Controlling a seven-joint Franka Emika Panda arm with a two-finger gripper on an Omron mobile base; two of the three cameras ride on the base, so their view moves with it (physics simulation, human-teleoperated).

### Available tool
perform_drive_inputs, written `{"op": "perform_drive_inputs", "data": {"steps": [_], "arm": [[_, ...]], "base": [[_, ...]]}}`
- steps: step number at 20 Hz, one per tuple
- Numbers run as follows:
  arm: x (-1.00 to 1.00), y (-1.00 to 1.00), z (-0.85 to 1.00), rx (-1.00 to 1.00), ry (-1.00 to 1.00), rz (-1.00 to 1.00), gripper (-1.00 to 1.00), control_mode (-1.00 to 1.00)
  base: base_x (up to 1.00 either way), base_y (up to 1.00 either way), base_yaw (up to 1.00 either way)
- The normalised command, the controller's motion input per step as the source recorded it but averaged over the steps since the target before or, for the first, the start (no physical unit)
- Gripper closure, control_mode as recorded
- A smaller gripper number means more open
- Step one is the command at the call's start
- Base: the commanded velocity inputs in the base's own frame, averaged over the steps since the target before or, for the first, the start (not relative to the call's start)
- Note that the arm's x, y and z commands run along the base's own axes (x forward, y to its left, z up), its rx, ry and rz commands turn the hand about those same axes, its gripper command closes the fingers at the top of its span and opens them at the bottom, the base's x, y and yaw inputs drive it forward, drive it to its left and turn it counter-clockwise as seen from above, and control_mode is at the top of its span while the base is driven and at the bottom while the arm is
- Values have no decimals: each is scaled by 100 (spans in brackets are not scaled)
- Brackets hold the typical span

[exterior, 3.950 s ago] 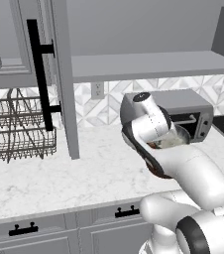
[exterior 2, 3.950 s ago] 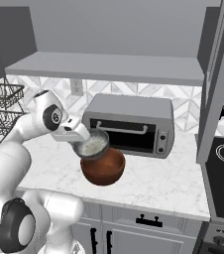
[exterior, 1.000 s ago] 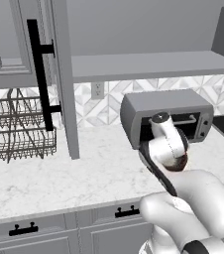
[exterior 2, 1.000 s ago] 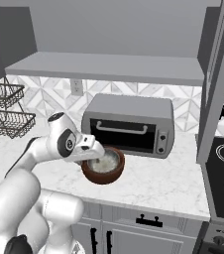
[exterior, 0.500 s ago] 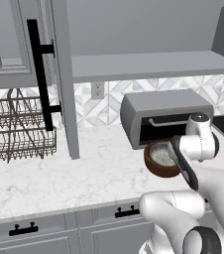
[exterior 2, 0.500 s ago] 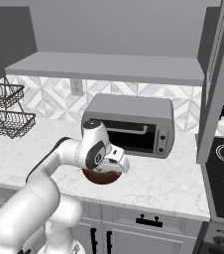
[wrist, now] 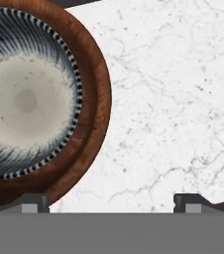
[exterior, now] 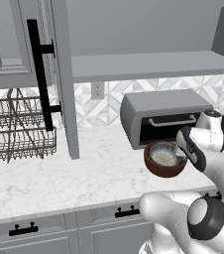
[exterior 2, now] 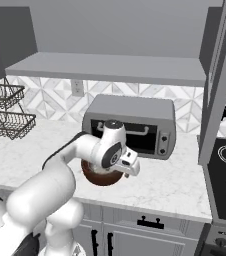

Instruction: Pick up the bowls on the counter and stack them on top of one another in the open cabinet. Place the smaller bowl on top of the larger bowl.

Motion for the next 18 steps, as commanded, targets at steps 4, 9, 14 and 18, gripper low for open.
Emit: {"op": "perform_drive_inputs", "data": {"steps": [4, 9, 14, 18], "arm": [[26, 9, -3, 7, 0, -7, -100, -100], [16, 0, -29, 9, 0, -4, -100, -100], [19, 8, -34, 8, 0, -4, -100, -100], [22, 15, -32, 0, 0, -4, -100, -100]], "base": [[0, 0, 0], [0, 0, 0], [0, 0, 0], [0, 0, 0]]}}
